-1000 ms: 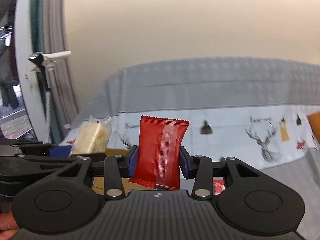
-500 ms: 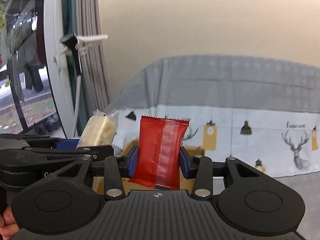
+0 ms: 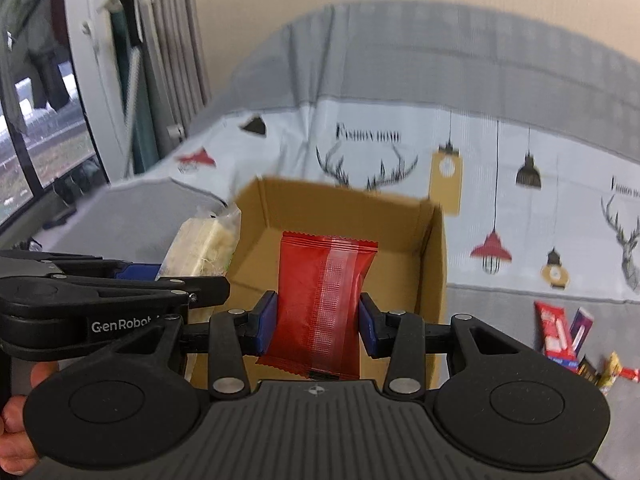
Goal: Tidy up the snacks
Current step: 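Carry both snacks over the box and open both tools to drop them, then move both tools back to the snack pile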
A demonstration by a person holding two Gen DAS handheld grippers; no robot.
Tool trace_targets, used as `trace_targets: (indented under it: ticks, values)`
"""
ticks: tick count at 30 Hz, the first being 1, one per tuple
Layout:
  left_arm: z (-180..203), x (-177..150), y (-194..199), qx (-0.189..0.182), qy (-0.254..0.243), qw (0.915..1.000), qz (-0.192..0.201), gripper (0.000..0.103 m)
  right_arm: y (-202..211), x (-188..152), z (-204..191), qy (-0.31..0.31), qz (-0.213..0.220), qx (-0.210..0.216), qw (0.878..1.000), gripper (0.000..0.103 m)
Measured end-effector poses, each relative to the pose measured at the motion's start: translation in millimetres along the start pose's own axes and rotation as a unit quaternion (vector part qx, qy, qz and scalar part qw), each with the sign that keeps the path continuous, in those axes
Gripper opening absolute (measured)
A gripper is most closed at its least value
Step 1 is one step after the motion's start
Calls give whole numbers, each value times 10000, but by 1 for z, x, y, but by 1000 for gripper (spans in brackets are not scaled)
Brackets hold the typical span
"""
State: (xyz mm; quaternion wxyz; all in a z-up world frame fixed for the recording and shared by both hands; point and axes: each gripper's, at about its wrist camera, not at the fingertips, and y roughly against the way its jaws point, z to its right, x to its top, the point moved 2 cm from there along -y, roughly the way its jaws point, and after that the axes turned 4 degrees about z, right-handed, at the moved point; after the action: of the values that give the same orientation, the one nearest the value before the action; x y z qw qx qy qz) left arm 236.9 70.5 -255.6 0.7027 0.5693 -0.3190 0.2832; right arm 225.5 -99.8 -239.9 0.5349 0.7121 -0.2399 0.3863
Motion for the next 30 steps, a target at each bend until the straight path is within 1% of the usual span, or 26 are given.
trace_targets:
  ticks: [6,13,16,19,21,22,23,24,25,27,30]
  values:
    - [-14,-22,-43,-35,74,9992,-390,41,-42,-24,7,-79,-574,-86,9983,44]
    - [-29,-44,-79,63,132,9965,-823,41,-80,-48,6,-87,-1062,-109,9943,44]
    - [-35,-48,-84,113,195,9957,-904,41,-88,-53,2,-51,-1133,-98,9935,44]
    - [-37,-48,-79,145,240,9958,-874,41,-88,-53,0,-30,-1123,-65,9936,45]
    - [-36,-44,-71,207,272,9961,-810,42,-84,-51,0,-77,-1091,-1,9940,50]
    - [-34,-41,-65,230,254,9965,-769,54,-81,-49,2,-117,-1069,41,9942,67]
    - [-30,-37,-58,236,216,9970,-710,80,-74,-47,3,-180,-943,115,9953,82]
    - [-27,-33,-50,268,194,9977,-593,94,-68,-46,4,-185,-833,109,9963,82]
    - [-23,-28,-40,270,155,9987,-406,102,-61,-45,5,-192,-745,120,9970,82]
    - [-12,-22,-24,253,30,9995,-199,103,-46,-43,7,-254,-567,151,9980,83]
    - [6,-19,-6,206,-53,9997,-100,103,-20,-41,15,-349,-245,107,9990,85]
